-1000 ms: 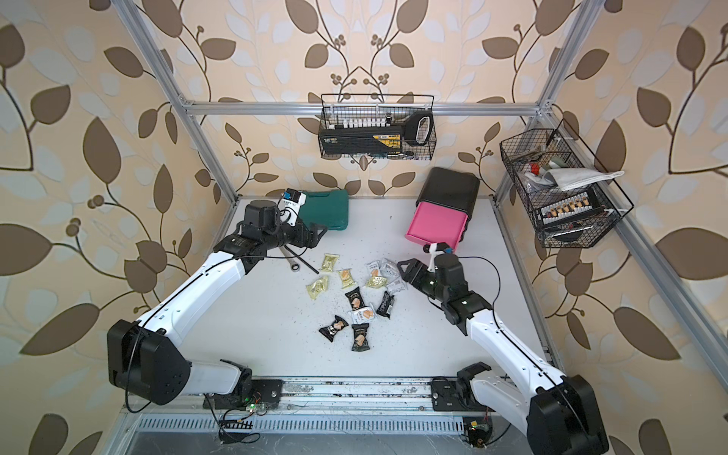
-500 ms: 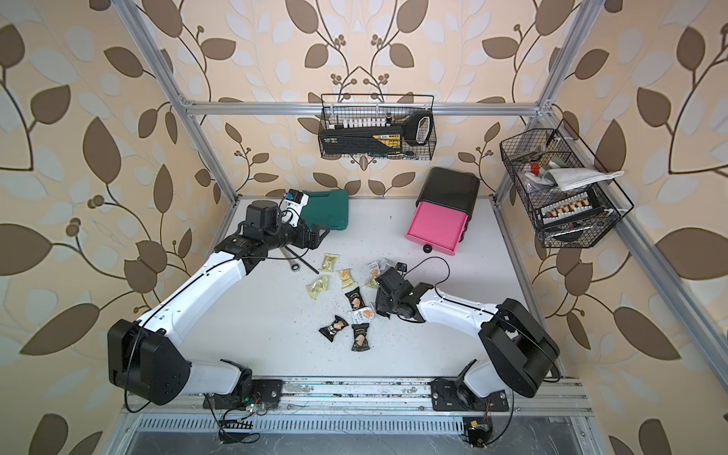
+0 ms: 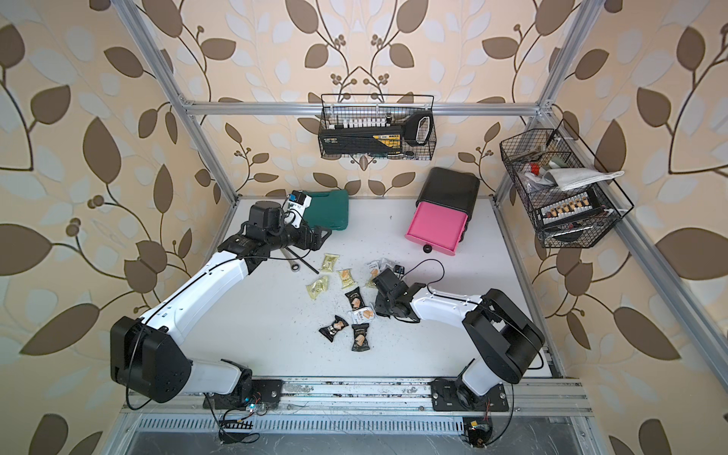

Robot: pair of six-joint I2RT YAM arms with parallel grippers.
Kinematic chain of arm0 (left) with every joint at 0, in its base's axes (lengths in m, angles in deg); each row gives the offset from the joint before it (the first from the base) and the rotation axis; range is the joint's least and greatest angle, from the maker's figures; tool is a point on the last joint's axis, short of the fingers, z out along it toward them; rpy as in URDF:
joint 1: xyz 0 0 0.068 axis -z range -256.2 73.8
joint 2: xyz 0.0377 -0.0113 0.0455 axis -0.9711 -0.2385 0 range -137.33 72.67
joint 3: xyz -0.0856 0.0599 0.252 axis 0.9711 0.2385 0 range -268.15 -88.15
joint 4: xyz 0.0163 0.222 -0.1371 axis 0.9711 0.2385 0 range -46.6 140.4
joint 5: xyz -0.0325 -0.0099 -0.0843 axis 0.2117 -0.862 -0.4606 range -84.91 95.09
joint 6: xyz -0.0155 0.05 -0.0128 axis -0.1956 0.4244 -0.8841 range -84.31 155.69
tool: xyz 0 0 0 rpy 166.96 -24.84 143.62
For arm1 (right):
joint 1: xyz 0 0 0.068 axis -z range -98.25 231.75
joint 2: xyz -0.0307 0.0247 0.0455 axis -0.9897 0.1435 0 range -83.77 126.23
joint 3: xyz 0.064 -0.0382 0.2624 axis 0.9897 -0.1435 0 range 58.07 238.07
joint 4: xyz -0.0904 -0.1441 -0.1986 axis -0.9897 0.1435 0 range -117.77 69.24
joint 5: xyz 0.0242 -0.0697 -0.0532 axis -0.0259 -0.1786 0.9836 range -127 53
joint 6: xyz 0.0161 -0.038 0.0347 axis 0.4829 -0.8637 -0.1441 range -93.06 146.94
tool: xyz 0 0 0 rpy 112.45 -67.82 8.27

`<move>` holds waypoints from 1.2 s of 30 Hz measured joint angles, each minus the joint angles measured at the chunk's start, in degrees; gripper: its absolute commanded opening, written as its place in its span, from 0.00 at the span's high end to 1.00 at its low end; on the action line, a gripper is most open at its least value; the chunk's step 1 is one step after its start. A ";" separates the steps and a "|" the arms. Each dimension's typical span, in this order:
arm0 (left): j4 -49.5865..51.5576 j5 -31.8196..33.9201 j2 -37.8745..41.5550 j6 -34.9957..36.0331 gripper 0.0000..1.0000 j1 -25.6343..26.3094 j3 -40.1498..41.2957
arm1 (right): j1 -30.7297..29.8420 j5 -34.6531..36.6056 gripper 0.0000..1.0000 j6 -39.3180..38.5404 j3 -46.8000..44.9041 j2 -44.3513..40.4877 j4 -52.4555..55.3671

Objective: Place the cookies into the drawer by color
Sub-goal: Pick up the cookie at the center of the board, then place the cookie in the drawer.

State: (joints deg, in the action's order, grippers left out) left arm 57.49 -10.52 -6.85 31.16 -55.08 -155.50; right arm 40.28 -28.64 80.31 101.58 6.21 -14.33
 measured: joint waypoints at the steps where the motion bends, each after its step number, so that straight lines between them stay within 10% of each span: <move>1: 0.02 0.00 0.00 0.00 0.02 0.00 0.00 | 0.00 0.00 0.66 -0.09 0.00 -0.11 0.07; 13: 0.42 -0.22 0.00 0.02 0.02 0.37 -0.02 | 0.66 2.80 0.72 -8.17 8.31 -12.94 8.83; 19: 0.85 -1.14 0.00 0.00 0.02 0.37 -0.02 | 11.19 2.16 0.72 -16.17 21.97 -15.28 11.52; 28: 0.87 -1.36 0.00 0.07 0.02 0.37 -0.02 | 29.49 -1.20 0.72 -21.53 36.46 -4.68 11.87; 36: 0.92 -1.36 0.00 0.44 0.02 0.37 -0.02 | 33.62 -1.79 0.72 -22.51 39.15 7.52 11.80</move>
State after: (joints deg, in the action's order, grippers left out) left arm 58.40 -11.88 -6.85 31.59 -54.70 -155.53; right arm 73.89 -30.43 57.79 140.73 13.73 -2.53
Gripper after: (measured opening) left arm 0.984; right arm 0.279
